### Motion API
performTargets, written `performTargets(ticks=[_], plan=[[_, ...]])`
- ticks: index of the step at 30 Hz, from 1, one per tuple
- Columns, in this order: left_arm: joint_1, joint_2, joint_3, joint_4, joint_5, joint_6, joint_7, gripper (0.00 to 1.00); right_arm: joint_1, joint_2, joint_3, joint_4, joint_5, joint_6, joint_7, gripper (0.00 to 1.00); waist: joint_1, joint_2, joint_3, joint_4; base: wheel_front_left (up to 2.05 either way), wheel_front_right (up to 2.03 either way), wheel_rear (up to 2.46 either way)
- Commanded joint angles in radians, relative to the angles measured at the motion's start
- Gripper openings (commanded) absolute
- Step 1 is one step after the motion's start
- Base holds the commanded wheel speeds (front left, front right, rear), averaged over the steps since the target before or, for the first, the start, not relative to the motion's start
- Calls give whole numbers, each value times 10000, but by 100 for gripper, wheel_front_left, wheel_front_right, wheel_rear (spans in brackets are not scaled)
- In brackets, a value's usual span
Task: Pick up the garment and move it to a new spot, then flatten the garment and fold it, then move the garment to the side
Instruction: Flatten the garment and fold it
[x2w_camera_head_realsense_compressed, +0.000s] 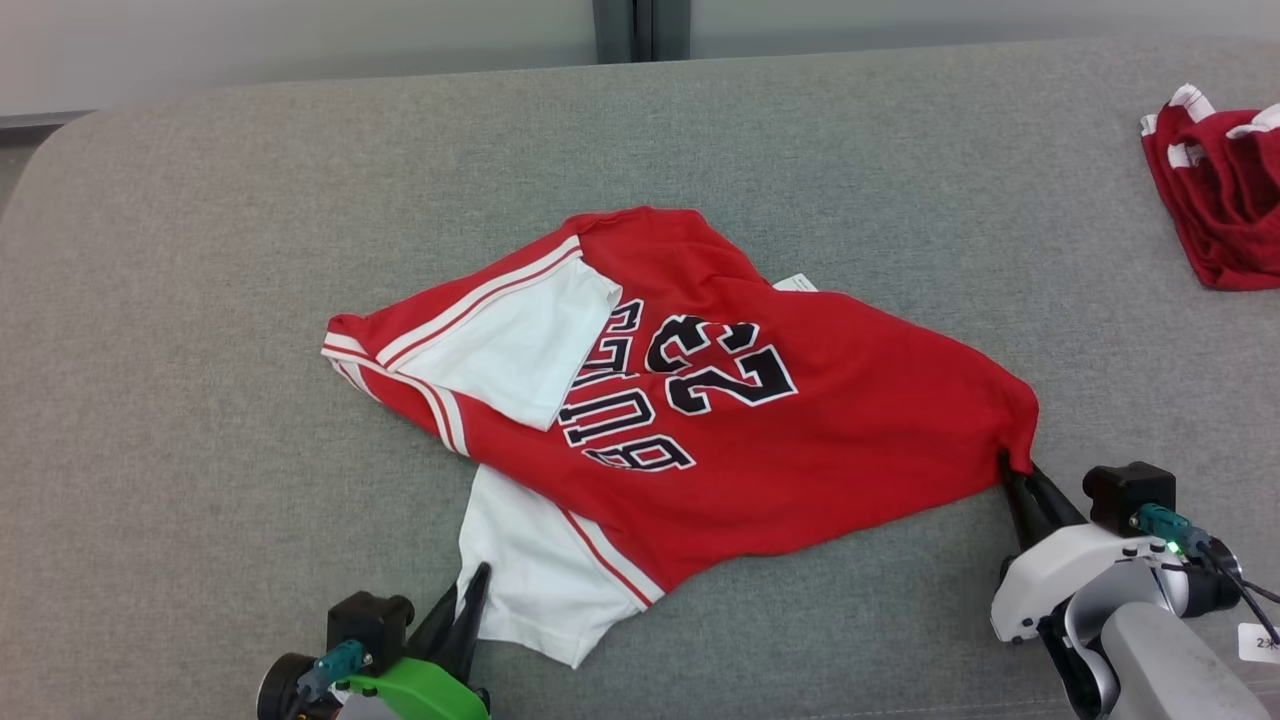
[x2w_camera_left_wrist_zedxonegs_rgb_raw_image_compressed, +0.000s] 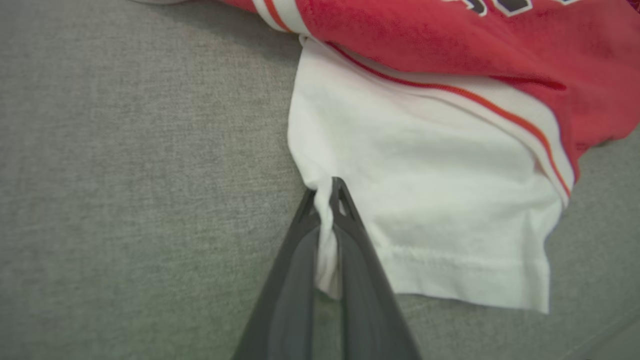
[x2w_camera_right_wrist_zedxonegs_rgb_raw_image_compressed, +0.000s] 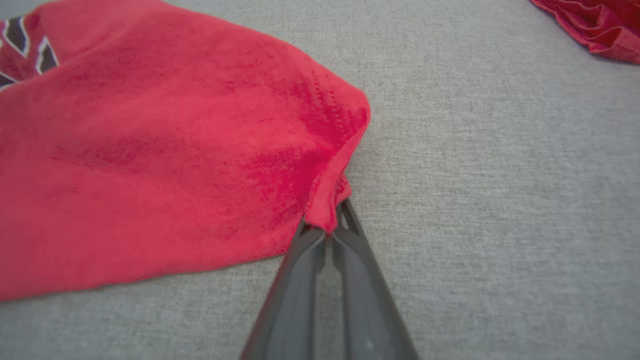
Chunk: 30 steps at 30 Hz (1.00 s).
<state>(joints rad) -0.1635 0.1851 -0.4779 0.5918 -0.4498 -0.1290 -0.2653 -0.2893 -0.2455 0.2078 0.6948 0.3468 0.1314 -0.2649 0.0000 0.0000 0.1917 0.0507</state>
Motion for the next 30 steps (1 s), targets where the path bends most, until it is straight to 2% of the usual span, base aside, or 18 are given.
performTargets(ticks=[1, 9, 16, 20, 22, 26, 30], plan=[[36, -6, 96, -231, -160, -30, 21, 0, 83, -16, 7, -272, 17, -14, 7, 0, 0, 0, -98, -40, 0, 0, 0], [54, 58, 1072, -2327, -970, -29, 15, 0, 538, -44, -58, -2127, 111, -14, 7, 0, 0, 0, -478, -167, 0, 0, 0], [-1417, 587, 1331, -3317, -1601, -28, 15, 0, -441, -169, 577, -3018, 615, -13, 7, 0, 0, 0, -459, -325, 0, 0, 0], [-3414, 1059, 1297, -3207, -2144, -29, 418, 0, -2041, -243, 1140, -2738, 1317, -14, 120, 0, 0, 0, 58, -403, 0, 0, 0], [-4627, 1320, 1400, -2902, -2424, -28, 797, 0, -3095, -58, 1145, -2463, 1991, -13, 467, 0, 0, 0, 462, -480, 0, 0, 0], [-7450, 1651, 1534, -2058, -2835, -29, 1554, 0, -5733, 110, 938, -1785, 3036, -8, 1264, 0, 0, 0, 1516, -680, 0, 0, 0], [-10289, 1859, 1492, -1001, -2724, -29, 1919, 0, -8417, 351, 457, -873, 3726, -7, 1885, 0, 0, 0, 2423, -786, 0, 0, 0]])
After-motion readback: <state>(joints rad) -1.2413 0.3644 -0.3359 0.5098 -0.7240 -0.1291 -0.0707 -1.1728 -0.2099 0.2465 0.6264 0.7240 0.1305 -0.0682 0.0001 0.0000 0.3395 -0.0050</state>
